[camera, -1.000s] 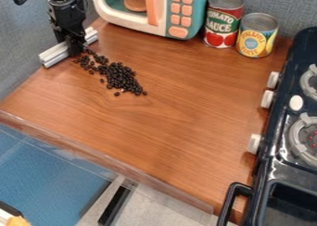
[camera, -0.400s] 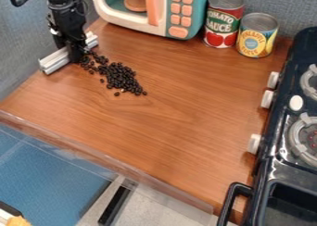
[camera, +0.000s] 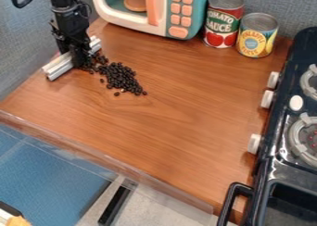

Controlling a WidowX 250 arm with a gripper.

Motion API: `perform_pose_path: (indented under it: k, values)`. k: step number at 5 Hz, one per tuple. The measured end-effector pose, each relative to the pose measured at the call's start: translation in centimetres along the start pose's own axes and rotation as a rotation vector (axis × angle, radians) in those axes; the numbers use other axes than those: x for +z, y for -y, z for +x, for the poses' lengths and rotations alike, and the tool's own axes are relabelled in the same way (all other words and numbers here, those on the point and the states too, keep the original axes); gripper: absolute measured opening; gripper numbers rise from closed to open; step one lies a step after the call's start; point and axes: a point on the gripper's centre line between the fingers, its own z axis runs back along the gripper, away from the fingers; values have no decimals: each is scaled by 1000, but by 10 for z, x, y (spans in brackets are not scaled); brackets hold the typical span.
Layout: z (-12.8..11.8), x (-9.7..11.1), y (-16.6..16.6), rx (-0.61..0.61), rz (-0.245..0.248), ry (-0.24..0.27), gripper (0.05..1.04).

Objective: Sweep into pile

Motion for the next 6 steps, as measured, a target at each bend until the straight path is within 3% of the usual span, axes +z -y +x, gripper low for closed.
perform_pose_path:
  k: [6]
  values:
    - [4,-2,62,-20,17,58,412]
